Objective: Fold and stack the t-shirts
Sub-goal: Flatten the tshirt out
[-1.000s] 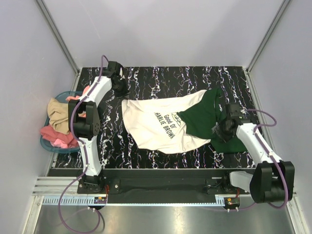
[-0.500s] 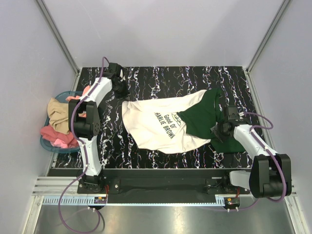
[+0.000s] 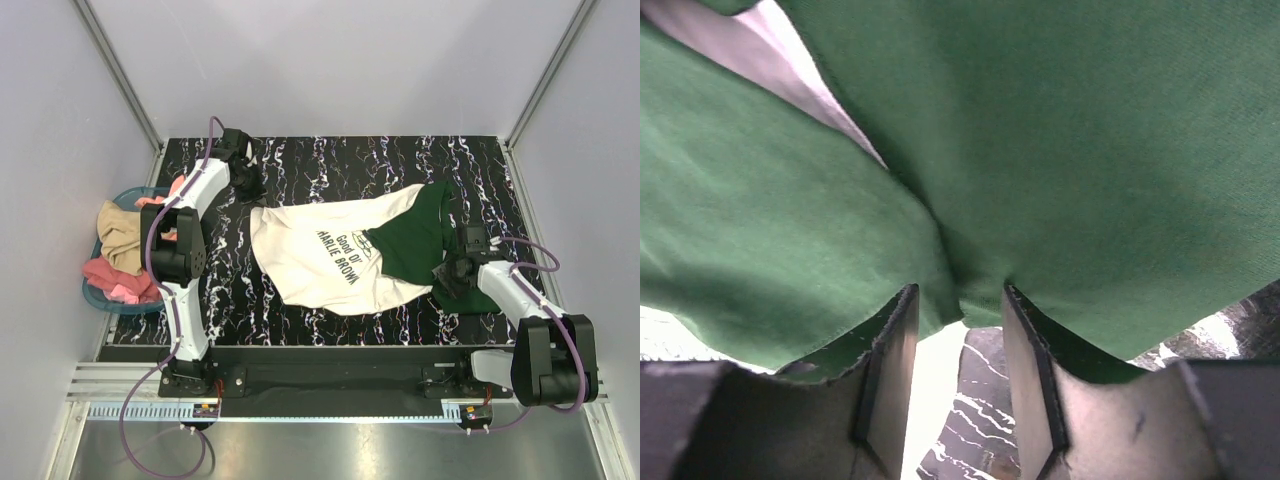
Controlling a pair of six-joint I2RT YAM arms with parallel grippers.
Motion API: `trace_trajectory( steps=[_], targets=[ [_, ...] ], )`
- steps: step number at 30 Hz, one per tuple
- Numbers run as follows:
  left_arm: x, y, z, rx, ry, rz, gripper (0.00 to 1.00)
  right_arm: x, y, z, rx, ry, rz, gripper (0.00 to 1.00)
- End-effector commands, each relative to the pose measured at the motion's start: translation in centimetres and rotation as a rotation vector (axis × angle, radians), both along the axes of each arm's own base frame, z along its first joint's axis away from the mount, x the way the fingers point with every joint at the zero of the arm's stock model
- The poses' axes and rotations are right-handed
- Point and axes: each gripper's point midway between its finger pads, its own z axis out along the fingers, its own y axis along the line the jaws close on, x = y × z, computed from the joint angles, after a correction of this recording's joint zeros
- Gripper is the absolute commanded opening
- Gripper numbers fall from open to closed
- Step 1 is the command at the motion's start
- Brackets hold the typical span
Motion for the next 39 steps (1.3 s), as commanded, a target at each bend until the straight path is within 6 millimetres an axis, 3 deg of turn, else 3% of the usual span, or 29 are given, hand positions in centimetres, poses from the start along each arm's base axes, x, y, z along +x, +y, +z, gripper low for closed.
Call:
trace_trajectory(
  steps=[1, 5, 8, 9, 12, 13, 14, 15, 16, 18, 19, 20, 21, 22, 23, 24, 25, 27, 28, 29, 31, 34, 35, 37, 38, 39],
  targets=[
    [0.6, -0.3, 2.3, -0.02, -0.069, -0.012, 0.0, 0.8, -0.6, 0.5, -0.023, -0.059, -0.041, 0.44],
    [0.5, -0.2, 2.1, -0.016, -0.065, -0.008, 0.0, 1.3, -0.7, 0.9, -0.028, -0.084, -0.046, 0.33],
    [0.4, 0.0, 1.9, -0.01, -0.062, -0.007, 0.0, 1.7, -1.0, 1.2, -0.042, -0.112, -0.048, 0.18],
    [0.4, -0.1, 1.9, -0.01, -0.063, -0.009, 0.0, 1.9, -1.1, 1.5, -0.053, -0.123, -0.04, 0.07],
    [0.4, 0.0, 2.1, -0.006, -0.069, -0.009, 0.0, 3.2, -2.3, 3.9, -0.128, -0.198, -0.024, 0.0],
    [0.5, 0.0, 2.3, -0.005, -0.074, -0.009, 0.0, 4.3, -3.1, 6.2, -0.169, -0.259, -0.039, 0.0],
    [0.7, -0.1, 3.0, -0.008, -0.094, -0.013, 0.0, 4.3, -3.8, 7.3, -0.199, -0.26, -0.05, 0.0],
    [1.2, -0.1, 4.3, -0.011, -0.127, -0.016, 0.0, 5.8, -5.1, 10.8, -0.23, -0.326, -0.076, 0.0],
    [1.2, -0.1, 4.6, -0.013, -0.134, -0.016, 0.0, 6.5, -5.7, 12.6, -0.243, -0.35, -0.085, 0.0],
    [2.2, -0.5, 7.9, -0.036, -0.206, -0.015, 0.0, 7.8, -7.4, 16.7, -0.286, -0.402, -0.1, 0.0],
    [2.5, -0.6, 10.0, -0.052, -0.25, -0.013, 0.0, 9.7, -8.6, 21.7, -0.305, -0.502, -0.131, 0.0],
    [3.3, -1.2, 13.6, -0.09, -0.329, -0.025, 0.0, 10.6, -9.1, 24.4, -0.32, -0.554, -0.138, 0.0],
    [3.6, -1.6, 15.9, -0.12, -0.373, -0.023, 0.0, 11.3, -9.7, 27.2, -0.355, -0.602, -0.129, 0.0],
    [3.8, -1.8, 18.6, -0.145, -0.429, -0.022, 0.0, 12.6, -10.6, 32.5, -0.397, -0.7, -0.151, 0.0],
    [4.0, -2.4, 23.0, -0.194, -0.518, -0.025, 0.0, 13.0, -11.2, 34.9, -0.434, -0.738, -0.157, 0.0],
    [3.9, -2.6, 25.5, -0.218, -0.568, -0.027, 0.0, 13.1, -11.9, 37.1, -0.492, -0.76, -0.157, 0.0],
    [3.3, -2.7, 30.0, -0.251, -0.666, -0.03, 0.0, 13.0, -13.3, 41.1, -0.543, -0.821, -0.221, 0.0],
    [2.1, -3.2, 33.8, -0.303, -0.737, -0.044, 0.0, 12.5, -14.4, 43.6, -0.586, -0.83, -0.252, 0.0],
    [1.1, -3.2, 35.7, -0.322, -0.776, -0.052, 0.0, 11.6, -14.8, 46.7, -0.611, -0.893, -0.283, 0.0],
    [0.3, -3.6, 36.6, -0.342, -0.788, -0.075, 0.0, 11.2, -14.9, 47.9, -0.623, -0.914, -0.291, 0.0],
    [-1.3, -3.8, 36.1, -0.356, -0.764, -0.106, 0.0, 10.5, -14.9, 50.1, -0.652, -0.955, -0.278, 0.0],
    [-4.1, -4.1, 35.2, -0.355, -0.745, -0.17, 0.0, 9.7, -14.3, 50.4, -0.661, -0.96, -0.233, 0.0],
    [-4.4, -4.3, 31.8, -0.341, -0.662, -0.166, 0.0, 9.4, -14.2, 49.6, -0.658, -0.933, -0.224, 0.0],
    [-7.1, -4.8, 30.2, -0.31, -0.64, -0.201, 0.0, 8.0, -14.0, 47.1, -0.643, -0.879, -0.214, 0.0],
    [-7.8, -4.6, 25.6, -0.268, -0.541, -0.184, 0.0, 7.3, -13.9, 45.6, -0.636, -0.841, -0.204, 0.0],
    [-9.0, -5.0, 23.8, -0.243, -0.507, -0.204, 0.0, 6.0, -13.7, 43.1, -0.625, -0.796, -0.197, 0.0]
  ],
)
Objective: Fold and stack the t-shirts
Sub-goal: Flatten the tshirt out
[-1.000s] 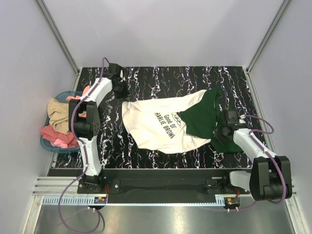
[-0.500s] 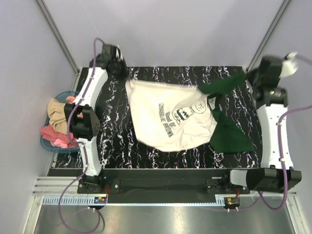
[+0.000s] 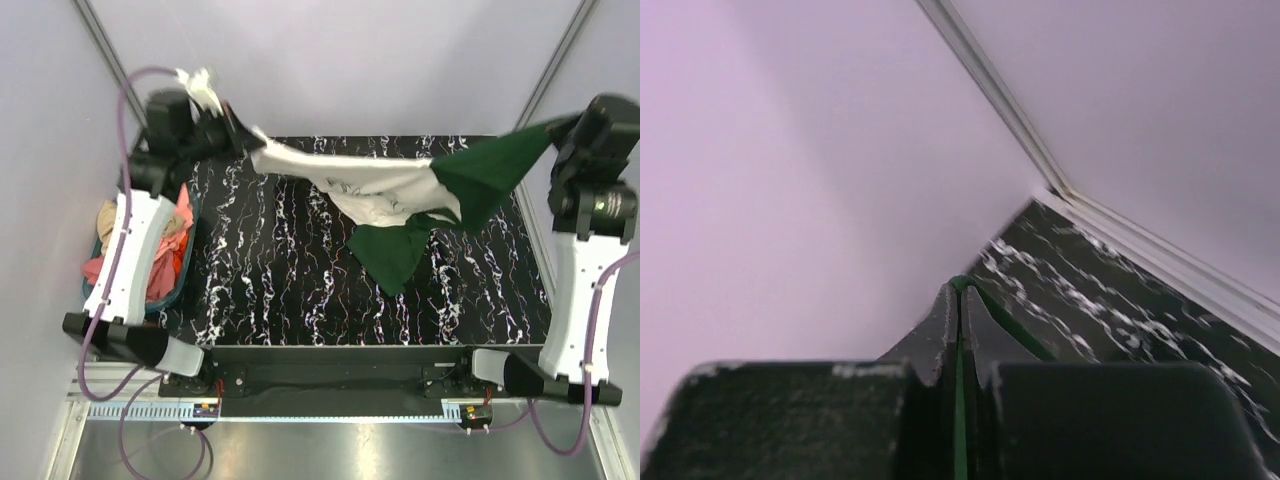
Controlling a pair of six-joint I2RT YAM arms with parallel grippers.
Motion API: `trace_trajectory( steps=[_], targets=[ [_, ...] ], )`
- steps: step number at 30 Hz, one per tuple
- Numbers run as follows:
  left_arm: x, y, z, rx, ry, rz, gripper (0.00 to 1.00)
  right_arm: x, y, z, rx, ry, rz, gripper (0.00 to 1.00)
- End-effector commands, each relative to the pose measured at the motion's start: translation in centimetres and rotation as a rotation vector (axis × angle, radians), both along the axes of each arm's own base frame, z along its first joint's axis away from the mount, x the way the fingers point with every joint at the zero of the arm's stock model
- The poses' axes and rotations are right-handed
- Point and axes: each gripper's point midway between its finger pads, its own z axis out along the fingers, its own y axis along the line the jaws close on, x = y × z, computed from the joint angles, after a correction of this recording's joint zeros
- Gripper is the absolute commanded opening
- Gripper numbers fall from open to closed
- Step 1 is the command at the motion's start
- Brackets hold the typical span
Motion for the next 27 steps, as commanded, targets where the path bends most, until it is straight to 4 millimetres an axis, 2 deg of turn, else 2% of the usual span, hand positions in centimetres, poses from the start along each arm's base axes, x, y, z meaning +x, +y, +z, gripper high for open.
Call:
trace_trajectory(
  steps=[1, 3, 4, 6, 7, 8, 10, 11, 15, 21, 22, 27],
  targets=[
    [-3.3, -0.5, -13.1, 0.142, 0.295, -0.035, 0.03, -3.7, -0.1, -6.3, 0.011, 0.165, -0.028, 0.0],
    [-5.0, 0.4, -17.0, 0.21, 0.365, -0.003, 0.06, -5.0, 0.5, -9.4, 0.012, 0.231, 0.004, 0.0],
    [-6.9, 1.3, -20.6, 0.249, 0.453, 0.009, 0.12, -6.3, 0.7, -12.2, 0.018, 0.288, 0.004, 0.0],
    [-8.4, 2.7, -23.9, 0.305, 0.529, 0.049, 0.16, -7.6, 1.2, -15.6, 0.035, 0.374, 0.027, 0.0],
    [-10.0, 3.2, -26.4, 0.323, 0.596, 0.05, 0.2, -8.4, 2.2, -18.2, 0.06, 0.417, 0.073, 0.0],
    [-10.7, 3.6, -27.5, 0.332, 0.625, 0.064, 0.27, -9.1, 2.8, -19.7, 0.086, 0.445, 0.095, 0.0],
    [-12.0, 4.1, -29.2, 0.322, 0.662, 0.11, 0.32, -10.3, 4.4, -22.5, 0.151, 0.465, 0.153, 0.0],
    [-12.2, 4.5, -29.5, 0.32, 0.667, 0.145, 0.41, -10.8, 4.7, -23.3, 0.169, 0.47, 0.163, 0.0],
    [-13.0, 4.5, -30.8, 0.278, 0.672, 0.175, 0.47, -12.0, 5.9, -24.8, 0.221, 0.441, 0.199, 0.0],
    [-14.2, 2.0, -33.4, 0.176, 0.702, 0.126, 0.54, -12.0, 6.7, -24.8, 0.23, 0.424, 0.238, 0.0],
    [-14.3, 2.1, -34.3, 0.182, 0.714, 0.139, 0.54, -12.0, 6.8, -24.8, 0.232, 0.422, 0.247, 0.0],
    [-13.5, 1.4, -35.6, 0.146, 0.688, 0.13, 0.51, -11.7, 7.2, -24.5, 0.236, 0.406, 0.272, 0.0]
  ],
)
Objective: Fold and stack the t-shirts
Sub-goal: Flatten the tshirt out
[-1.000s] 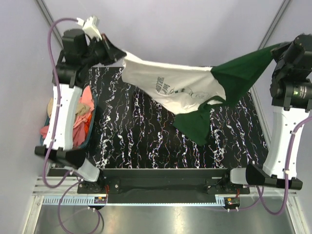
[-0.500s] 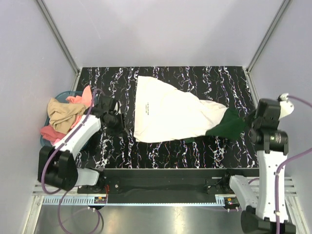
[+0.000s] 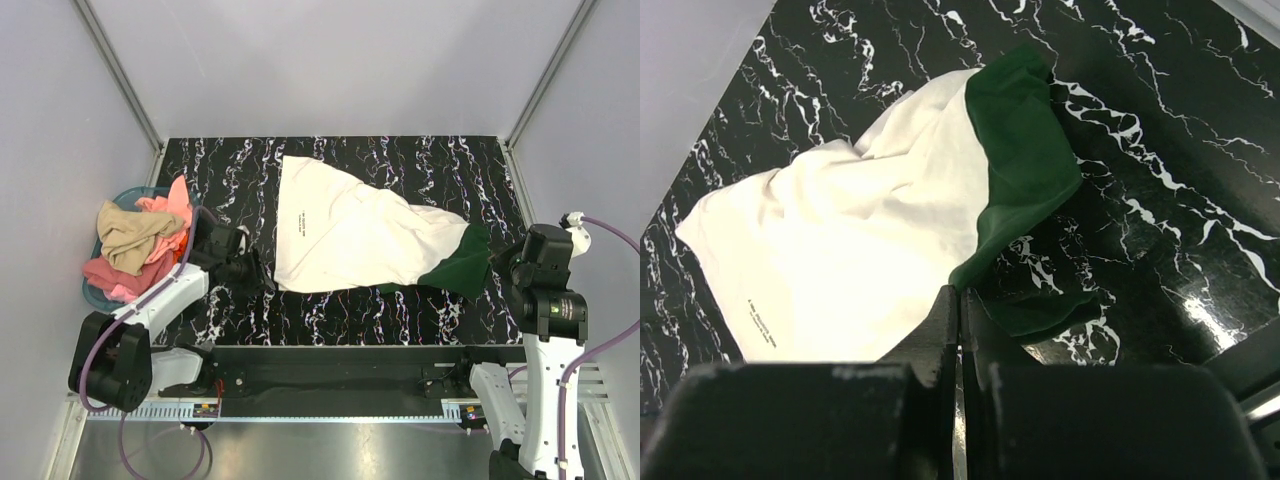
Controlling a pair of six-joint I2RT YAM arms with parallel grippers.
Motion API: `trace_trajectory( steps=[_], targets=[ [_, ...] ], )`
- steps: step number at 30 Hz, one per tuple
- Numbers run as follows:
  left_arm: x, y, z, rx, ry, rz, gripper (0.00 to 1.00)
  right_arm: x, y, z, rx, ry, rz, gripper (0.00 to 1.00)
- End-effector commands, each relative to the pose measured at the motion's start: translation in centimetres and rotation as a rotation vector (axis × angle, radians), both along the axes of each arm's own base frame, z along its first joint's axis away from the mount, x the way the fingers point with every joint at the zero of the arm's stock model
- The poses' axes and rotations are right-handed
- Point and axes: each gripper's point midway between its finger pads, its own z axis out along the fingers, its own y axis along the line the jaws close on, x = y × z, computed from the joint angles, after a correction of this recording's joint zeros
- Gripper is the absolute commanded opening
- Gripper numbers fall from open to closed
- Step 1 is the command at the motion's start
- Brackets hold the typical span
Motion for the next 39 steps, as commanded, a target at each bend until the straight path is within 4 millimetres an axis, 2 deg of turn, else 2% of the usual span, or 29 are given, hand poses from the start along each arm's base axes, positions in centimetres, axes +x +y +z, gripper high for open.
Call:
trace_trajectory(
  steps=[1, 5, 10, 13, 17, 21, 25, 26, 28, 29, 30, 31, 32, 33, 36, 39],
  targets=[
    [2.9, -1.6, 0.8, -0.082, -0.114, 0.01, 0.49, 1.0, 0.5, 1.3, 0.019, -0.068, 0.024, 0.0],
    [2.5, -2.2, -0.5, -0.104, -0.085, -0.013, 0.42, 0.9, 0.6, 1.4, 0.024, -0.076, 0.029, 0.0],
    [2.1, -1.8, -2.6, -0.068, -0.035, 0.0, 0.41, 0.8, 0.8, 1.5, 0.033, -0.083, 0.03, 0.0],
    [2.3, -1.6, -3.1, -0.047, -0.028, 0.016, 0.41, 0.9, 0.8, 1.6, 0.035, -0.087, 0.032, 0.0],
    [2.9, -2.4, -3.3, -0.063, -0.04, -0.002, 0.41, 1.0, 0.8, 1.6, 0.034, -0.091, 0.031, 0.0],
    [2.6, -2.6, -4.5, -0.038, -0.003, -0.014, 0.39, 1.1, 0.8, 1.6, 0.034, -0.093, 0.032, 0.0],
    [2.5, -2.6, -5.2, -0.02, 0.015, -0.024, 0.29, 1.0, 0.7, 1.7, 0.032, -0.094, 0.028, 0.0],
    [2.5, -2.7, -5.2, -0.016, 0.015, -0.03, 0.22, 1.0, 0.7, 1.7, 0.032, -0.093, 0.028, 0.0],
    [2.5, -2.4, -5.2, 0.007, 0.019, -0.038, 0.12, 1.1, 0.7, 1.7, 0.032, -0.096, 0.026, 0.0],
    [2.5, -2.1, -5.2, 0.027, 0.024, -0.038, 0.01, 1.1, 0.7, 1.7, 0.031, -0.093, 0.024, 0.0],
    [3.2, -2.0, -4.4, 0.046, 0.007, -0.039, 0.0, 1.1, 0.5, 1.7, 0.025, -0.092, 0.017, 0.0],
    [2.3, -1.2, -4.3, 0.087, 0.044, -0.038, 0.0, 1.1, 0.4, 1.6, 0.02, -0.09, 0.01, 0.0],
    [2.5, -0.3, -4.0, 0.138, 0.035, -0.031, 0.0, 1.1, 0.1, 1.5, 0.01, -0.083, 0.003, 0.0],
    [2.9, 0.1, -2.8, 0.158, 0.008, -0.023, 0.0, 1.1, -0.4, 1.3, -0.007, -0.07, -0.021, 0.0],
    [1.3, 2.2, -2.2, 0.242, 0.032, 0.009, 0.0, 0.8, -1.7, 0.7, -0.043, -0.027, -0.083, 0.0],
    [-0.1, 3.7, -2.9, 0.301, 0.062, 0.044, 0.0, 0.6, -2.4, 0.7, -0.064, -0.014, -0.114, 0.0]
  ],
)
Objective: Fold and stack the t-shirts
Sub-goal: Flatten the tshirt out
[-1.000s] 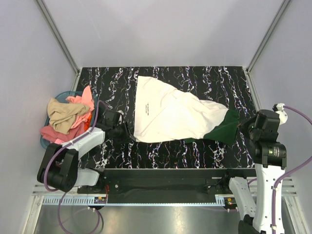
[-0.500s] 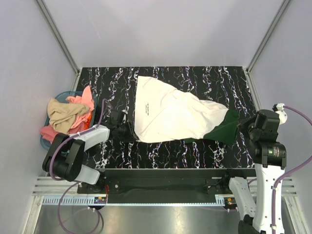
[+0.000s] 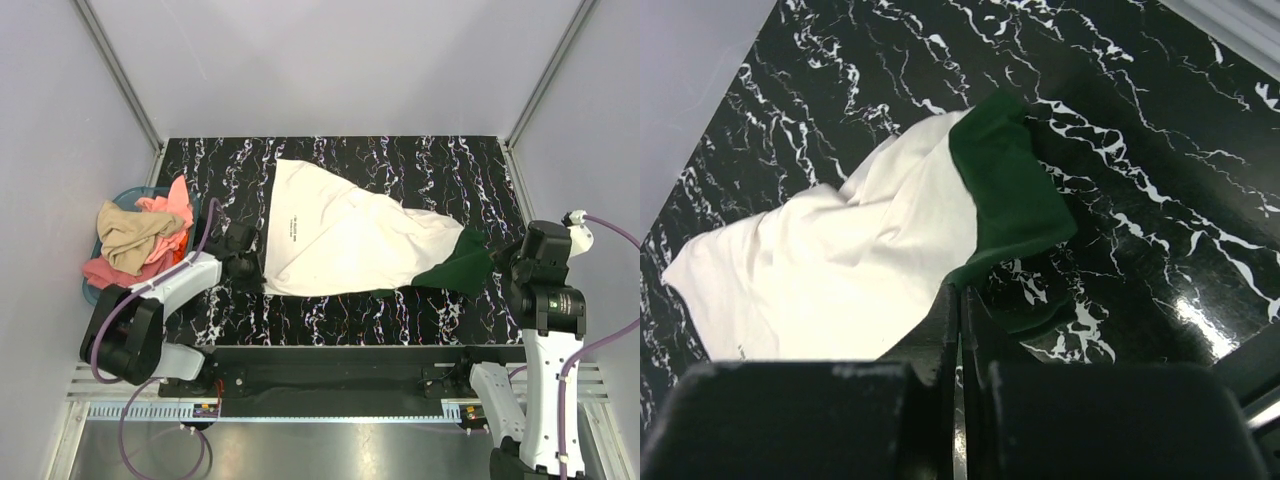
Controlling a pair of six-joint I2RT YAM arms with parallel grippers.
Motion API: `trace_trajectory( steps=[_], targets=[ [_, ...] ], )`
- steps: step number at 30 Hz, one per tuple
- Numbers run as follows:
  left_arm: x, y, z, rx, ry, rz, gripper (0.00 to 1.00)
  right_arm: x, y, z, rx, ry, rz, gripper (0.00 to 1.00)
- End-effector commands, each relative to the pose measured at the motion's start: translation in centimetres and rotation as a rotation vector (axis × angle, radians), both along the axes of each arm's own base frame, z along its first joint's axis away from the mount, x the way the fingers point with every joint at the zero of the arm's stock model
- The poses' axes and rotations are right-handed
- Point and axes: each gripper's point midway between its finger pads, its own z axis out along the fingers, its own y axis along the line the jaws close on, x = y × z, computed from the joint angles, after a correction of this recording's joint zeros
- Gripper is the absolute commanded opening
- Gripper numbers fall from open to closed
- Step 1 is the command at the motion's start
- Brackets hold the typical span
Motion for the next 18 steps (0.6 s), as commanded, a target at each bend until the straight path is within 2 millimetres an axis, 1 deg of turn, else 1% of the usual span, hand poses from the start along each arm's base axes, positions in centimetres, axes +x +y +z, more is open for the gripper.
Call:
trace_trajectory(
  steps=[1, 3, 5, 6, 7, 9, 10, 11, 12, 13, 14, 16, 17, 18],
  targets=[
    [-1.6, 3.1, 0.1, 0.154, 0.023, 0.05, 0.0, -0.1, -1.7, 0.9, -0.053, -0.009, -0.076, 0.0],
    [-1.7, 3.2, 0.7, 0.167, 0.028, 0.063, 0.04, -0.1, -1.5, 1.4, -0.049, -0.025, -0.066, 0.0],
    [-1.3, 3.6, 1.6, 0.176, 0.002, 0.107, 0.04, -0.1, -1.0, 1.7, -0.039, -0.033, -0.04, 0.0],
    [-1.2, 3.8, 2.3, 0.183, -0.006, 0.124, 0.18, -0.1, -0.8, 1.8, -0.035, -0.04, -0.034, 0.0],
    [-0.9, 4.3, 2.9, 0.203, -0.027, 0.15, 0.29, -0.1, -0.6, 1.9, -0.029, -0.046, -0.026, 0.0],
    [-0.1, 4.2, 5.1, 0.178, -0.102, 0.168, 0.38, -0.2, -0.1, 1.8, -0.009, -0.056, -0.003, 0.0],
    [0.4, 4.1, 6.1, 0.169, -0.141, 0.158, 0.48, -0.2, 0.1, 1.8, 0.002, -0.06, 0.001, 0.0],
    [1.2, 3.6, 7.7, 0.141, -0.197, 0.15, 0.52, -0.2, 0.4, 1.5, 0.014, -0.061, 0.014, 0.0],
    [1.8, 3.2, 8.4, 0.117, -0.233, 0.135, 0.55, -0.1, 0.5, 1.5, 0.02, -0.066, 0.017, 0.0],
    [2.0, 2.4, 8.8, 0.085, -0.241, 0.098, 0.57, 0.0, 0.7, 1.5, 0.028, -0.072, 0.02, 0.0],
    [2.4, 1.9, 8.9, 0.072, -0.239, 0.082, 0.59, 0.0, 0.9, 1.2, 0.037, -0.068, 0.026, 0.0],
    [2.5, 0.7, 8.4, 0.034, -0.2, 0.035, 0.59, 0.1, 0.9, 1.3, 0.04, -0.073, 0.029, 0.0],
    [2.4, 0.4, 7.2, 0.041, -0.149, 0.026, 0.56, 0.2, 0.9, 1.3, 0.039, -0.076, 0.029, 0.0],
    [2.1, 0.3, 6.3, 0.041, -0.116, 0.02, 0.56, 0.2, 1.0, 1.3, 0.041, -0.075, 0.03, 0.0]
  ],
)
